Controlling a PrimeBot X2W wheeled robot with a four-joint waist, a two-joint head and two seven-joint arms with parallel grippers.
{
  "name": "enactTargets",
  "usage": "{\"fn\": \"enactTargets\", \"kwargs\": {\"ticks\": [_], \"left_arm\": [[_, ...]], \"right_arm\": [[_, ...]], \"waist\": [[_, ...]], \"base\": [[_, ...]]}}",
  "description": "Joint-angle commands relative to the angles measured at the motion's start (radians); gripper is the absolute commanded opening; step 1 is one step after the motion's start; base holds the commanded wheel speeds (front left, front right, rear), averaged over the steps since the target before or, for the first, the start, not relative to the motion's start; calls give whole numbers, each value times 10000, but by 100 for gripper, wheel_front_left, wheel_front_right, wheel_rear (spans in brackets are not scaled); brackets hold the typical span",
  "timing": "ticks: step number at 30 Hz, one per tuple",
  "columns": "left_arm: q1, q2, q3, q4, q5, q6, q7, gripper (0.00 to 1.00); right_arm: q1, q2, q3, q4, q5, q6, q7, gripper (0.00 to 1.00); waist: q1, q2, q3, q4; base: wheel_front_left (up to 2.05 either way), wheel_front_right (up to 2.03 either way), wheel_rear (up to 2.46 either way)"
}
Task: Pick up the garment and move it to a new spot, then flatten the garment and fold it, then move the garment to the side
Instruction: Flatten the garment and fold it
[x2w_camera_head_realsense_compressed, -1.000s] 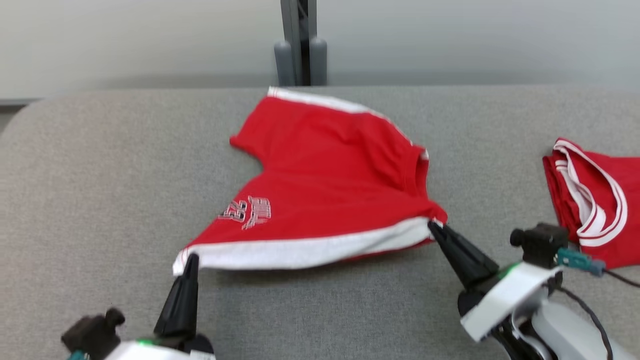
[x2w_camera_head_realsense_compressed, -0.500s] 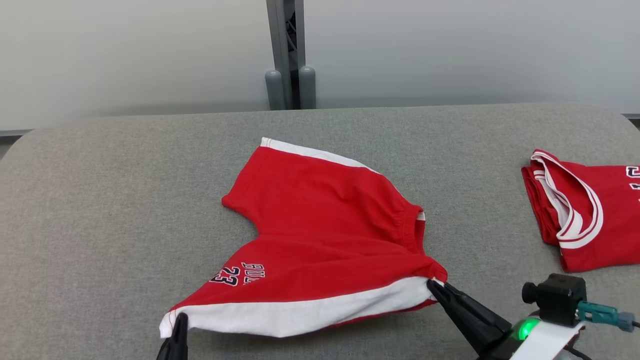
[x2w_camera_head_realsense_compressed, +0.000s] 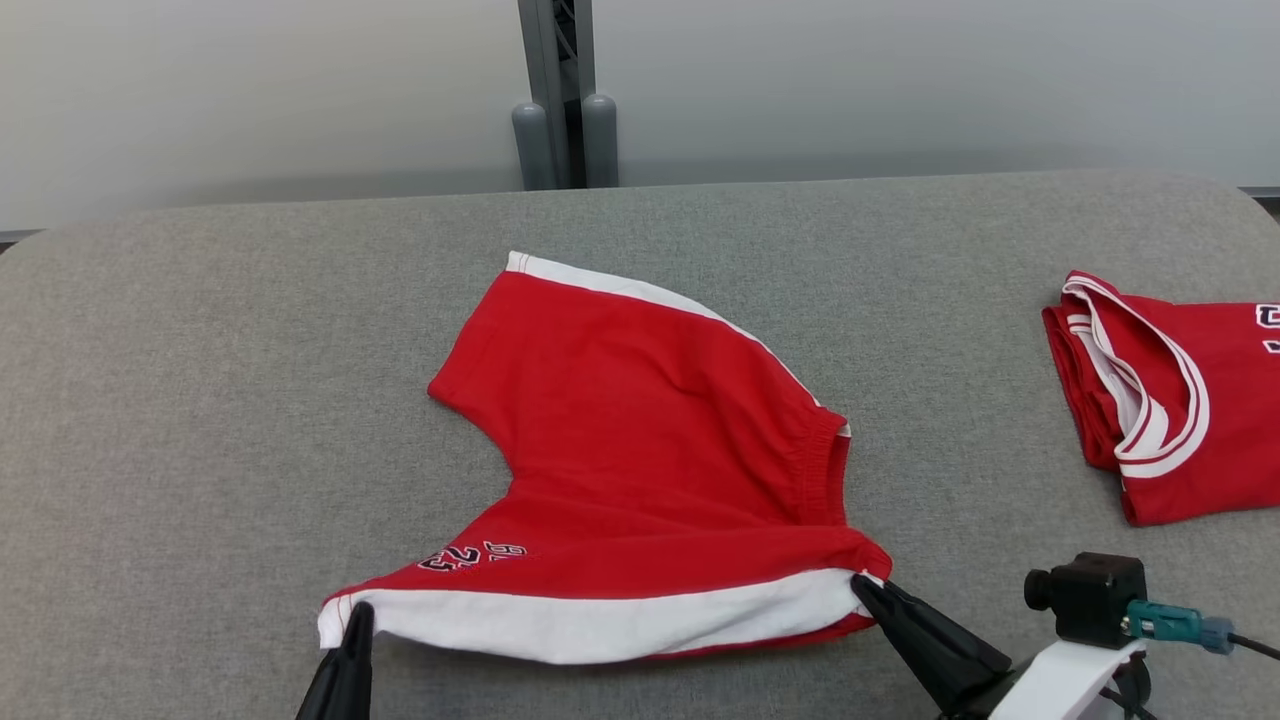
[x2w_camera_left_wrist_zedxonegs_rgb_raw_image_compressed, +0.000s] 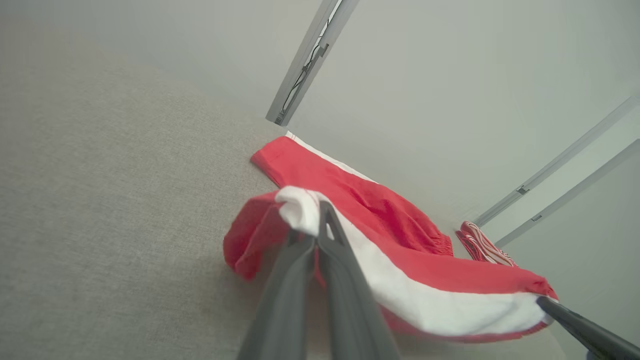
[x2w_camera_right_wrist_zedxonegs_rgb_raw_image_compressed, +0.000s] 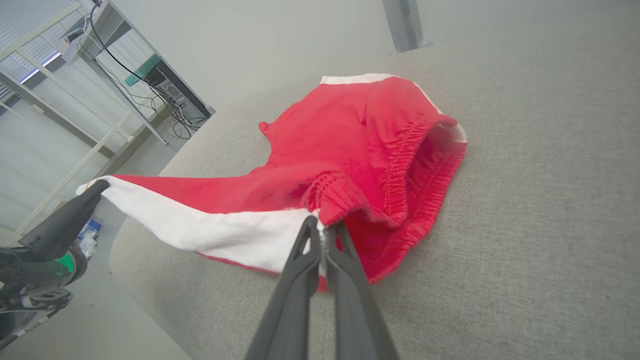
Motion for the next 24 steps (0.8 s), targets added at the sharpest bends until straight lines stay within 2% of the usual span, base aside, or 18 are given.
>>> {"fn": "enactTargets", "kwargs": {"ticks": [1, 8, 15, 24], "left_arm": [[-330, 126, 24, 125, 126, -40, 47, 0], [-1561, 486, 98, 700, 292, -183, 395, 0], [-3387, 748, -104, 1876, 464, -496, 966, 0], [-6657, 848, -534, 4237, 859, -1068, 1724, 0]], "right_arm": [[-219, 29, 42, 150, -49, 1, -41, 0], [-860, 208, 231, 633, -62, 1, -232, 0], [-1371, 466, 172, 1066, -73, 1, -428, 0], [-2250, 1401, -492, 1790, -288, 1, -755, 0]], "waist": [[0, 0, 51, -23], [0, 0, 278, -47], [0, 0, 644, -112], [0, 0, 1602, -464]], "base": [[0, 0, 0], [0, 0, 0], [0, 0, 0], [0, 0, 0]]}}
